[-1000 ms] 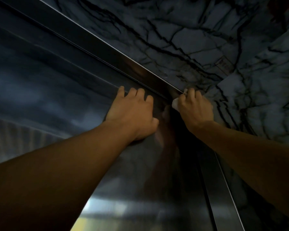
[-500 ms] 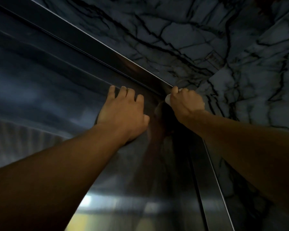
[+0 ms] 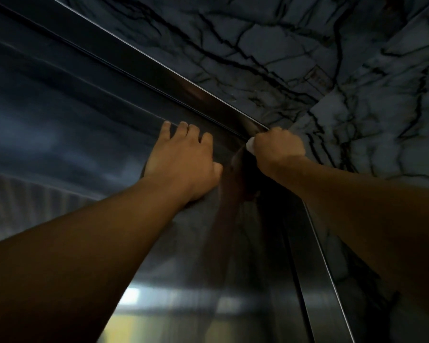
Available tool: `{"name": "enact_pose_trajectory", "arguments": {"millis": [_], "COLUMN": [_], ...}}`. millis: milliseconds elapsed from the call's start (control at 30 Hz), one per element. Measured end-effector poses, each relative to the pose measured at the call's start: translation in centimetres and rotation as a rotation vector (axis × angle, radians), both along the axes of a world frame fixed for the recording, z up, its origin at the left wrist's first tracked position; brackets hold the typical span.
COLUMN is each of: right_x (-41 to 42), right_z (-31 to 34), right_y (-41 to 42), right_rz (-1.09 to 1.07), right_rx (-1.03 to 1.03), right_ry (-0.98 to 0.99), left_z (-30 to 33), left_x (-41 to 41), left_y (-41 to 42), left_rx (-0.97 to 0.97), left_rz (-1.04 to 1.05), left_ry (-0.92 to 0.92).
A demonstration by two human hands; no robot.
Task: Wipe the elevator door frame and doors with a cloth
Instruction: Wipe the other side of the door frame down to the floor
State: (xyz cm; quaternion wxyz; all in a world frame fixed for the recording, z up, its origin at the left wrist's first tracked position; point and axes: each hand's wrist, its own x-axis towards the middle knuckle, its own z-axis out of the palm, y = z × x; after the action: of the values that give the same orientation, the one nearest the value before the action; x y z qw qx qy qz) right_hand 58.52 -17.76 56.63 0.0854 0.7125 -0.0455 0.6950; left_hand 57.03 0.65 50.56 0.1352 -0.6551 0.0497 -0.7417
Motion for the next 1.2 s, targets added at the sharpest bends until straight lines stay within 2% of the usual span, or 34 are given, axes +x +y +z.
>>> {"name": "enact_pose_trajectory", "arguments": {"millis": [200,367,833,1200], "right_x": [0.3,0.4,-0.9,-0.2], "right_z": [-1.9,-3.0,-3.7,-5.7], "right_y": [1.1,1.5,1.1,0.8], "right_rz": [-0.037,-0.073,0.042,0.001], "right_rx": [-0.009,0.004,0.047,0.012], "right_ry": [-0.013,0.019,0.175,0.123], "left_z": [-0.9,-1.4,-1.9,-3.4], "left_x": [-0.2,-0.3,0.0,0.6], "left_y": [-0.3,-0.4,-0.4,-0.7], "left_rx": [-0.018,-0.034,-0.02,-0.069], "left_rz": [0.01,0.01,0.049,0.052], "left_ry": [0.001,-0.071,-0.061,0.005]}}
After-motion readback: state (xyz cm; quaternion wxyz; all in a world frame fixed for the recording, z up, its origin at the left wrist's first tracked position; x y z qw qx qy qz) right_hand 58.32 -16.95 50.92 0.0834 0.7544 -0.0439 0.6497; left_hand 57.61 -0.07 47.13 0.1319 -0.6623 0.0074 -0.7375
